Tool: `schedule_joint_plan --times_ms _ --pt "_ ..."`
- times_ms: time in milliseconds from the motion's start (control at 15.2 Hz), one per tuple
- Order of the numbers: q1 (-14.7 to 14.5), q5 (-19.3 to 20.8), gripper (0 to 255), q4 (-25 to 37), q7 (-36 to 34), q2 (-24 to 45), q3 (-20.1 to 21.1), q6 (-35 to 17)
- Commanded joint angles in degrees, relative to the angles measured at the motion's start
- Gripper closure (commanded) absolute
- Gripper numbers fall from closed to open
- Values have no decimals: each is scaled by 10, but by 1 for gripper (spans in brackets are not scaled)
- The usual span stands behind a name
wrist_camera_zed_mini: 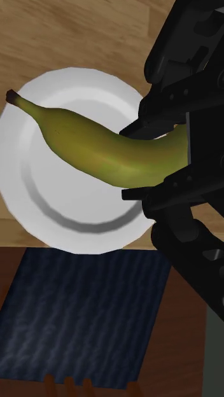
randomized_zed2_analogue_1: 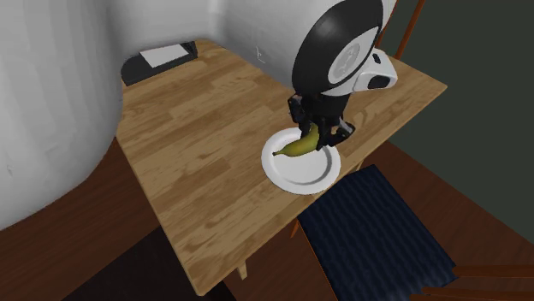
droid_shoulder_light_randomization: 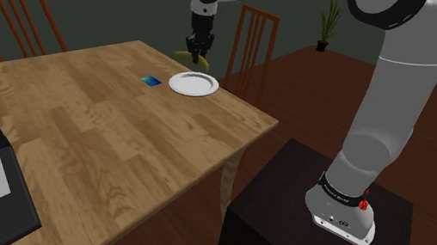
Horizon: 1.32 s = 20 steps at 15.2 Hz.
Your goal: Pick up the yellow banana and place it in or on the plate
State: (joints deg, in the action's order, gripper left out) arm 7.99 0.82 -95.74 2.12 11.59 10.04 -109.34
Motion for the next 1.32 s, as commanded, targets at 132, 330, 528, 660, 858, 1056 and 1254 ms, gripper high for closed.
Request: schedule_joint_plan --times_ms 132,330,528,660,858,1056,1254 --pt "1 1 255 -26 2 4 -1 -30" --pt "1 2 255 -43 2 9 -1 -52" --pt "1 3 255 -59 2 15 -2 -73" --pt "1 4 255 -68 1 19 -2 -87" --pt "1 4 255 -74 1 22 -2 -96" --pt "1 4 255 -74 1 22 -2 -96" --pt "1 4 0 -74 1 22 -2 -96"
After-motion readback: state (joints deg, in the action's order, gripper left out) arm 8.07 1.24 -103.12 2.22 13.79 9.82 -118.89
